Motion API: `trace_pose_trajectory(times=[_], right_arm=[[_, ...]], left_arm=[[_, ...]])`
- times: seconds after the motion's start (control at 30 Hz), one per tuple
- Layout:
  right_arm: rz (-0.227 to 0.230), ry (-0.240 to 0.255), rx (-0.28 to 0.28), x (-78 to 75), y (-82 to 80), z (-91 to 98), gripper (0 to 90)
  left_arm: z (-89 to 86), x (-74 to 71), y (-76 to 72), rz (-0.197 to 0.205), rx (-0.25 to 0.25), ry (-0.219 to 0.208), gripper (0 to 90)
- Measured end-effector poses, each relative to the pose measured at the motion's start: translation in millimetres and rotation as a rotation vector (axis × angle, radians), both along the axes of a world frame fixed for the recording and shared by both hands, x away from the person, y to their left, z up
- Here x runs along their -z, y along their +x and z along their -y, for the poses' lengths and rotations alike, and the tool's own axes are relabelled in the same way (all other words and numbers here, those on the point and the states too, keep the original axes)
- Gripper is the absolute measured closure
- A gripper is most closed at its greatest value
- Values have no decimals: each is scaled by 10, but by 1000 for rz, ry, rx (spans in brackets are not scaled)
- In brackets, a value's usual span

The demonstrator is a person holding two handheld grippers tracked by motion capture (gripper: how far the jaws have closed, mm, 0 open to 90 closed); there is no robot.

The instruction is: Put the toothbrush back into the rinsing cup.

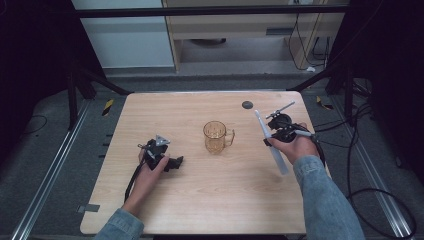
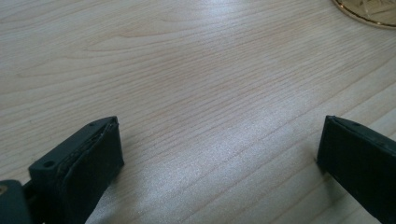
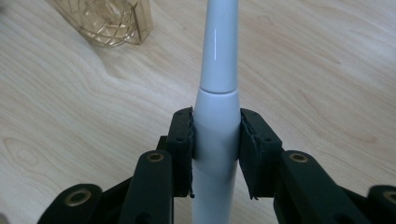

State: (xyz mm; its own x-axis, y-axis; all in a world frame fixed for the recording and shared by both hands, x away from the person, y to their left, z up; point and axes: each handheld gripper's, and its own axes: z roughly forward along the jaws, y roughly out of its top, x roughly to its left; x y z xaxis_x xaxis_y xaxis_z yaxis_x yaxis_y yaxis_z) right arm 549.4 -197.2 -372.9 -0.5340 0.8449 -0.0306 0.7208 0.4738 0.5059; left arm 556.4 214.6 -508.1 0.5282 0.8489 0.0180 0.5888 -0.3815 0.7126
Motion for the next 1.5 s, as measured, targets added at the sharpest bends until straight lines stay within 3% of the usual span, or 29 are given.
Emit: trace_pose_trajectory(times=[0.3, 0.57, 0.9, 1.17, 1.5], right_arm=[[72, 39, 61, -56, -21, 125, 673], [103, 41, 135, -145, -23, 309, 673], [146, 59, 170, -242, -27, 446, 673], [176, 78, 178, -320, -34, 445, 673], [192, 104, 194, -306, 37, 427, 673]], left_arm=[[12, 2, -12, 1, -1, -5, 0], [13, 3, -10, 1, 1, -6, 0], [11, 1, -6, 2, 6, -1, 0], [11, 1, -6, 2, 5, -2, 0], [12, 1, -6, 2, 6, -2, 0]])
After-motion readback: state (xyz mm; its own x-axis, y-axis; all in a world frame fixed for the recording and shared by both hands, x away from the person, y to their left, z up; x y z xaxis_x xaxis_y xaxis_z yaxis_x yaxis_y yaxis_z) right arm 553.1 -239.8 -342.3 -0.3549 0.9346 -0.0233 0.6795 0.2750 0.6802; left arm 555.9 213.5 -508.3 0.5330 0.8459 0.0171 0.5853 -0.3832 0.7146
